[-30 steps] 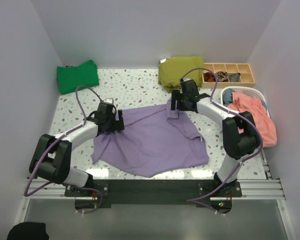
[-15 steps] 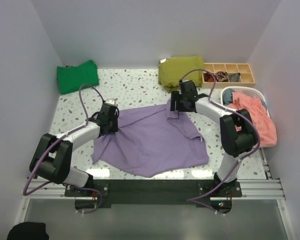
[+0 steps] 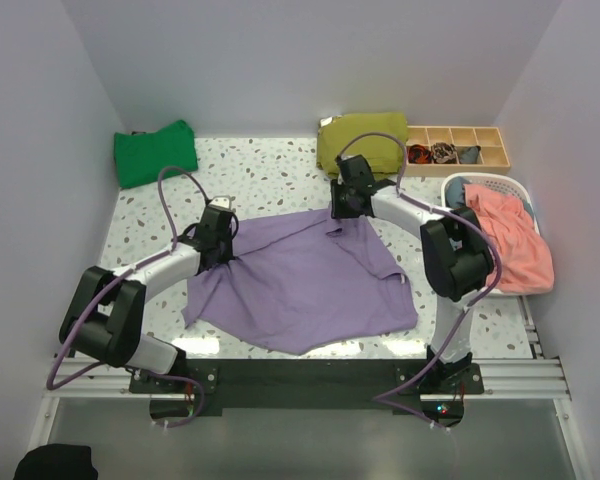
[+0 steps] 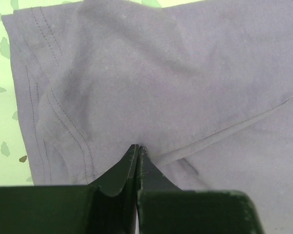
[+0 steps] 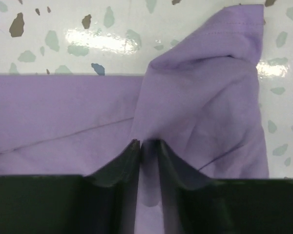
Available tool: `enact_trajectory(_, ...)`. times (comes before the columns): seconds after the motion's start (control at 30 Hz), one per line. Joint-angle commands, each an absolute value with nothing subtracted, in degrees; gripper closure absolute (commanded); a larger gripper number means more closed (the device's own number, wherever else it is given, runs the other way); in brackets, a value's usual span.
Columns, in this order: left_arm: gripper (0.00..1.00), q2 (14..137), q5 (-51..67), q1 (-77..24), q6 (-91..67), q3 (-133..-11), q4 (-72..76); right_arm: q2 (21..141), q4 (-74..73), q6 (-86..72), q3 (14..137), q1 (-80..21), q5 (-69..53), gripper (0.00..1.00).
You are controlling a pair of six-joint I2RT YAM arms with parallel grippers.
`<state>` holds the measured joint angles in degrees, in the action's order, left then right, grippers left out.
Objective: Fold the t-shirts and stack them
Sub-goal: Flatten out the tshirt
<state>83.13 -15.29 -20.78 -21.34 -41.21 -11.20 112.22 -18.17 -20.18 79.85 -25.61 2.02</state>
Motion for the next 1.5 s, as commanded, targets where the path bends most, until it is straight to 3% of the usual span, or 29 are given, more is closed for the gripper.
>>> enact_trajectory(0.0, 1.00, 83.58, -16.44, -21.09, -20.30, -41.48, -8.26, 113.38, -21.27, -18.11, 83.41, -27.24, 6.84, 0.94)
enact_trajectory(0.07, 1.00, 83.58, -16.52, -21.09, -20.21, -41.48, -8.09, 113.03, -21.71, -17.67, 83.15, -27.33, 7.91, 1.00)
enact_trajectory(0.27, 1.00, 83.23, -16.00, -21.09, -20.04, -41.31, -8.17, 106.71, -20.13, -15.91, 80.25, -27.33, 10.46, 1.00)
enact_trajectory(0.33, 0.85, 83.84, -15.91, -21.09, -20.13, -42.27, -9.58, 105.39, -20.82, -15.38, 80.59, -27.33, 9.41, 0.91)
enact_trajectory(0.37, 0.73, 84.28, -16.00, -21.18, -20.13, -42.45, -10.02, 105.03, -20.83, -15.47, 80.60, -27.33, 9.06, 0.79)
enact_trajectory(0.4, 0.51, 84.29, -16.17, -21.09, -20.21, -42.54, -10.45, 104.68, -20.83, -15.56, 80.51, -27.33, 8.79, 0.74)
enact_trajectory(0.43, 0.47, 84.29, -16.26, -21.18, -20.39, -42.37, -10.63, 104.42, -20.83, -15.82, 80.42, -27.42, 8.44, 0.71)
enact_trajectory(0.47, 0.46, 83.94, -15.91, -21.18, -20.48, -42.10, -10.63, 104.33, -20.83, -15.82, 80.51, -27.33, 8.09, 0.65)
enact_trajectory(0.6, 0.33, 83.06, -13.98, -21.18, -20.22, -41.05, -9.50, 105.11, -20.74, -16.00, 80.42, -27.42, 7.82, 0.63)
enact_trajectory(0.8, 0.29, 84.55, -12.30, -21.88, -19.78, -41.66, -9.49, 106.61, -21.01, -16.70, 80.25, -27.51, 7.38, 0.63)
enact_trajectory(0.9, 0.31, 86.04, -12.22, -22.24, -19.25, -42.62, -10.02, 106.87, -20.65, -16.79, 80.07, -27.42, 7.56, 0.63)
enact_trajectory(1.03, 0.42, 87.71, -13.44, -22.67, -18.98, -44.20, -10.98, 107.05, -20.48, -16.53, 80.16, -27.33, 7.65, 0.64)
enact_trajectory(1.07, 0.53, 87.89, -14.14, -22.68, -18.81, -44.38, -11.07, 107.05, -20.39, -16.52, 80.07, -27.33, 7.73, 0.64)
enact_trajectory(1.13, 0.60, 88.15, -15.03, -22.68, -18.72, -44.74, -11.08, 107.31, -20.22, -16.35, 80.16, -27.42, 7.65, 0.67)
enact_trajectory(1.27, 0.93, 87.63, -15.64, -22.68, -18.37, -44.21, -9.41, 109.33, -21.09, -16.00, 81.47, -27.42, 6.25, 0.71)
enact_trajectory(1.3, 0.96, 87.54, -15.64, -22.68, -18.37, -43.95, -9.32, 109.86, -21.62, -16.08, 81.82, -27.42, 5.98, 0.71)
enact_trajectory(1.47, 1.00, 84.91, -16.17, -22.68, -18.37, -43.68, -9.40, 111.53, -21.97, -15.82, 81.83, -27.77, 5.19, 0.61)
